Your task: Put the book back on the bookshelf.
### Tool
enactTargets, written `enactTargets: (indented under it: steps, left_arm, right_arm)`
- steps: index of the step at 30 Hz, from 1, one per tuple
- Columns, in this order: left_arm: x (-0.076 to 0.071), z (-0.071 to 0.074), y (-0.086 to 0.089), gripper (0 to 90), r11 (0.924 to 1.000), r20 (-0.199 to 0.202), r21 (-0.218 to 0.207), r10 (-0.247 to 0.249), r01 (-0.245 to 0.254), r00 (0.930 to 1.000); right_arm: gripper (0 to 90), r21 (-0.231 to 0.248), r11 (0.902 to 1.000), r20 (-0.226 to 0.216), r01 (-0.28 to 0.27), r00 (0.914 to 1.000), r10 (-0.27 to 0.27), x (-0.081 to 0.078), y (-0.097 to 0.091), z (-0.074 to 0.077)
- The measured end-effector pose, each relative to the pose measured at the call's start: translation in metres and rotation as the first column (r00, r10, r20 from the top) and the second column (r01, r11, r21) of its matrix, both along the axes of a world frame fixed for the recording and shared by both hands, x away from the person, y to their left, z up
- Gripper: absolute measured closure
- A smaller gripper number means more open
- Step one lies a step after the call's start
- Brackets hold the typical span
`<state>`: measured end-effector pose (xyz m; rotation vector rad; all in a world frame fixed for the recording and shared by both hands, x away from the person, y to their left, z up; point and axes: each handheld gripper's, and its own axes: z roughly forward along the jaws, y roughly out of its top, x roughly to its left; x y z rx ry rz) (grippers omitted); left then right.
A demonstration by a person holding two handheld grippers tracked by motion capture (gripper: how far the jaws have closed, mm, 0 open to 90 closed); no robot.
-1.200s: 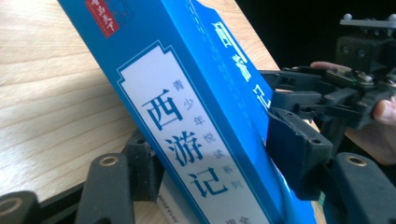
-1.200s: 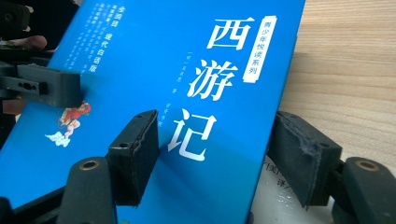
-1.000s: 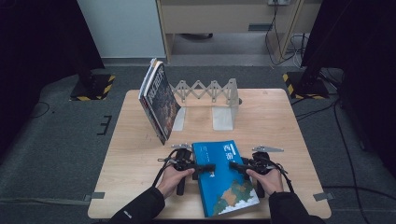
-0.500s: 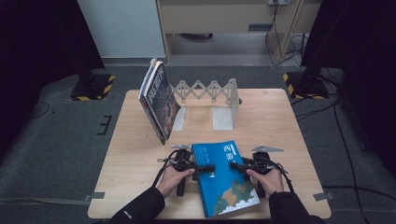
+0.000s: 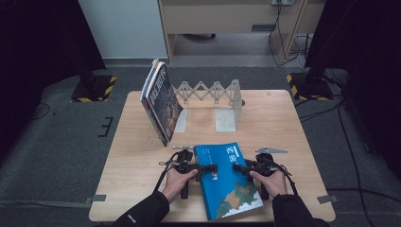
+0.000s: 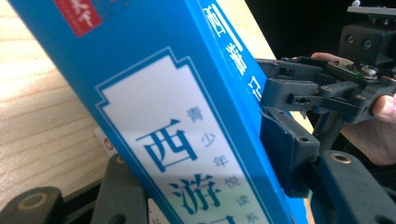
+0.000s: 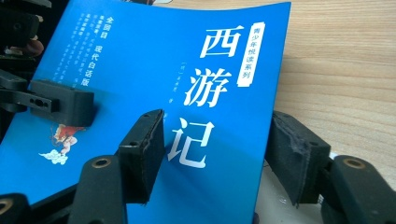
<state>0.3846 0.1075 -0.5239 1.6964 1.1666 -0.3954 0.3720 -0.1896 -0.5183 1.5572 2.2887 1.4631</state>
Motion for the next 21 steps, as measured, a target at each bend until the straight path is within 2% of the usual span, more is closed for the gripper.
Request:
enactTargets:
  steps: [6,8,16,17,18,21]
  left_arm:
    - [0.005,0.011,0.002,50.8,1.0,0.015,0.009,0.001,-0.001,0.9999]
    - [0.006,0.016,0.003,51.5,0.9998,0.032,0.018,-0.001,0.0,0.9995]
    - [0.013,0.037,0.009,55.2,0.9998,0.107,0.018,-0.008,0.006,0.9942]
    - [0.013,0.037,0.009,55.5,0.9998,0.107,0.018,-0.008,0.006,0.9942]
    - [0.015,0.042,0.009,55.9,0.9998,0.127,0.019,-0.014,0.011,0.9918]
    - [0.016,0.048,0.007,56.5,0.9997,0.145,0.021,-0.016,0.013,0.9894]
  right_arm:
    - [43.0,0.02,0.9998,0.002,0.008,1.0,-0.008,0.003,-0.001,0.003]
    - [44.7,0.029,0.9995,0.006,0.016,0.9999,-0.016,0.004,-0.001,0.005]
    - [51.9,0.078,0.9964,0.072,0.033,0.9966,-0.038,0.008,-0.001,0.018]
    - [51.9,0.078,0.9964,0.072,0.033,0.9966,-0.038,0.008,-0.001,0.018]
    - [52.5,0.093,0.995,0.08,0.038,0.9958,-0.045,0.009,-0.001,0.021]
    - [52.8,0.093,0.9949,0.097,0.038,0.9942,-0.047,0.01,-0.003,0.024]
